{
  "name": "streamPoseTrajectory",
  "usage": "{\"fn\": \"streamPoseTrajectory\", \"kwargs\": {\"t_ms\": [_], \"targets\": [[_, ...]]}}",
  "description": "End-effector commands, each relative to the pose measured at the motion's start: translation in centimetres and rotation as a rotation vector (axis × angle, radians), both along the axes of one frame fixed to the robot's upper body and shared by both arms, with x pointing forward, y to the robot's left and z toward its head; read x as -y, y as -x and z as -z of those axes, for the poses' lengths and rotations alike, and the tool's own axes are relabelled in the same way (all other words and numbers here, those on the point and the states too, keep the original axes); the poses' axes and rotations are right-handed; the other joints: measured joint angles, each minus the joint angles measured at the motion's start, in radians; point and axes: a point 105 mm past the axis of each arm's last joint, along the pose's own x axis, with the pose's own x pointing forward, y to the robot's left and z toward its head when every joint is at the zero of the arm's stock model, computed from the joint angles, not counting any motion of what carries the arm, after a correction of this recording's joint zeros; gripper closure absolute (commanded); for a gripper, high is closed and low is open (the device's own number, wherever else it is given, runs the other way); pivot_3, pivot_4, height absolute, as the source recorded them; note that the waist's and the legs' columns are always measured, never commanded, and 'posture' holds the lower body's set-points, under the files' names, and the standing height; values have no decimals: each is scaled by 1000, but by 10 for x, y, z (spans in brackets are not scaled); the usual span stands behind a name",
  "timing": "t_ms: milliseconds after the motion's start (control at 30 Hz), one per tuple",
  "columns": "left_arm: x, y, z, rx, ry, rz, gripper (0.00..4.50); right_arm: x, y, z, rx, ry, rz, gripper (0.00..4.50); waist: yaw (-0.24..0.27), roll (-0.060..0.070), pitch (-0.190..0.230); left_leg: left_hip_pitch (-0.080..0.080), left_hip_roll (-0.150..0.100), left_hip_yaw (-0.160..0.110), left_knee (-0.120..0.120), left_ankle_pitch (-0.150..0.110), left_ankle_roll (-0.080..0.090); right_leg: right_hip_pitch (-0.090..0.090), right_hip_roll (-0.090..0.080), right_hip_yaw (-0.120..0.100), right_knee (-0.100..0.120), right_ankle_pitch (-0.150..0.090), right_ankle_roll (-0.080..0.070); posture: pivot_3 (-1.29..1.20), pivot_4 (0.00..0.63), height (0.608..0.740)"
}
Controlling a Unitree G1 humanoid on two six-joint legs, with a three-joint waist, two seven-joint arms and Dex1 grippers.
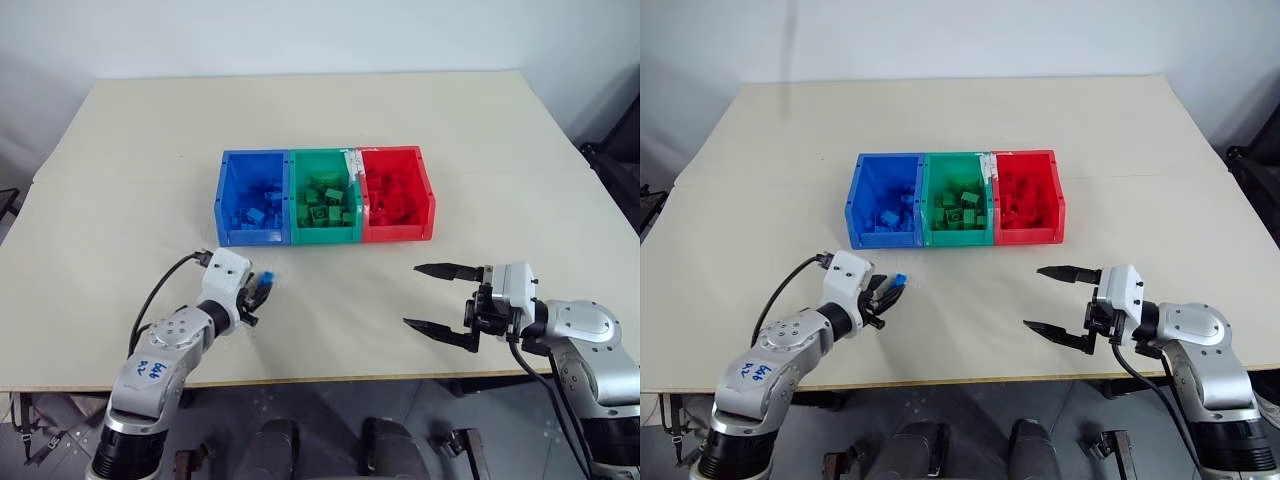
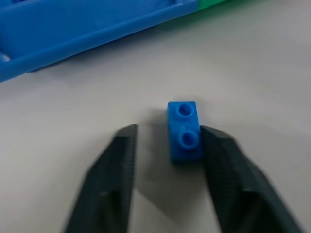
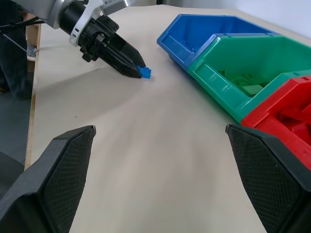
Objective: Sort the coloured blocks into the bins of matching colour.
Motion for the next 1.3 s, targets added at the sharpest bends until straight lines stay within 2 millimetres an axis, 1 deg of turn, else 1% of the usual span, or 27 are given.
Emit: {"fn": "streamPoseTrajectory", "kwargs": {"t_ms": [33, 67, 133, 233, 300, 400, 467, 567, 633, 700, 767, 833, 900, 933, 967, 1033, 1133, 1200, 1267, 1300], "targets": [[1, 7, 12, -79, -7, 52, 3780, -3, 2, -11, 46, -10, -12, 0, 0, 0, 0, 0, 0, 0, 0, 0, 0, 0, 0, 0, 0, 0, 0, 0, 150, 740], [-1, 7, 12, -81, -9, 60, 4044, -3, 2, -11, 48, -10, -13, 0, -1, 0, 0, 0, 0, 0, 0, 0, 0, 0, 0, 0, 0, 0, 0, 0, 150, 740], [-2, 8, 11, -68, -10, 98, 4053, -4, 1, -11, 53, -12, -12, 0, -2, 0, 0, 0, 0, 0, 0, 0, 0, 0, 0, 0, 0, 0, 0, 0, 150, 740], [5, 7, -4, 33, 46, 188, 4053, -4, -1, -15, 72, -34, 12, 0, -2, 0, 0, 0, 0, 0, -1, 0, 0, 0, 0, 0, 0, 0, 0, 0, 150, 740], [4, 4, -20, 122, 117, 202, 4053, -6, -1, -21, 91, -72, 41, 0, 0, 0, 0, 0, 1, 0, 0, 0, 0, 0, 0, 0, -3, 0, 0, 0, 150, 740], [-2, -9, -57, 305, 174, 199, 4053, -7, -6, -38, 131, -178, 139, 0, 1, 0, 0, -1, 1, 0, 0, 0, 0, 0, 0, 0, -3, 0, 0, 0, 150, 740], [-3, -18, -78, 389, 162, 205, 4053, -3, -8, -44, 145, -223, 196, 0, 2, 0, 0, -1, 0, 0, 1, 0, -1, -1, 0, 0, -3, 0, 0, 0, 150, 740], [0, -44, -104, 467, 115, 194, 4053, 3, -9, -47, 153, -259, 269, 0, 6, 0, 0, -1, -1, 0, 1, 0, -1, 0, 0, 0, -2, 0, 0, 0, 150, 740], [-2, -62, -109, 480, 80, 171, 4053, 5, -8, -46, 157, -260, 295, 0, 5, 0, 0, -1, -2, 0, 1, 0, -1, 0, 0, -1, 0, 0, 0, 0, 150, 740], [-6, -79, -110, 480, 39, 142, 4053, 5, -8, -46, 162, -257, 314, 0, 0, 0, 0, -1, -2, 2, 0, 0, 0, 0, 0, -1, 1, 0, 0, 0, 150, 740], [-8, -92, -110, 467, 30, 119, 4053, 6, -8, -47, 169, -264, 331, 0, -4, 0, 0, -1, -2, 3, -1, 0, 0, -1, 0, -1, 1, 0, 0, 0, 150, 740], [-4, -102, -112, 460, 47, 144, 4053, 8, -7, -49, 179, -274, 355, 0, -7, 0, 0, -1, -2, 3, -1, 0, 0, -2, 1, -1, 1, 0, 0, 0, 150, 740], [-2, -105, -111, 459, 37, 166, 3316, 8, -7, -50, 182, -278, 362, 0, -6, 0, 0, -1, -1, 3, -1, 0, 0, -2, 1, -1, 1, 0, 0, 0, 150, 740], [-1, -105, -110, 457, 40, 183, 3101, 7, -5, -50, 182, -277, 363, 0, -6, 0, 0, -1, -1, 3, -1, 0, 0, -2, 1, -1, 1, 0, 0, 0, 150, 740], [-1, -105, -110, 458, 45, 194, 2793, 7, -4, -49, 182, -277, 364, 0, -6, 0, 0, -1, -1, 3, -1, 0, 0, -2, 1, -1, 1, 0, 0, 0, 150, 740], [-3, -100, -108, 456, 66, 220, 2116, 7, -3, -48, 182, -271, 365, 0, -5, 0, 0, -1, -1, 3, -1, 0, 0, -2, 1, -1, 1, 0, 0, 0, 150, 740], [-18, -83, -107, 471, 86, 244, 1216, 6, -3, -45, 180, -260, 345, 0, -10, 0, 0, -1, -1, 3, -1, 0, 0, -2, 1, -1, 1, 0, 0, 0, 150, 740], [-35, -68, -103, 484, 84, 262, 1216, 6, -4, -43, 172, -249, 321, 0, -19, 0, 0, -1, 0, 2, -1, 0, 0, -2, 1, 0, 1, 0, 0, 0, 150, 740], [-45, -57, -101, 500, 63, 276, 1216, 5, -5, -41, 165, -237, 302, 0, -25, 0, 0, -1, 0, 2, -2, 0, 0, -2, 1, -1, 1, 0, 0, 0, 150, 740], [-54, -46, -96, 495, 52, 301, 1216, 5, -5, -39, 157, -223, 280, 0, -26, 0, 0, -1, 0, 1, -2, 0, 0, -2, 1, -1, 1, 0, 0, 0, 150, 740]]}}
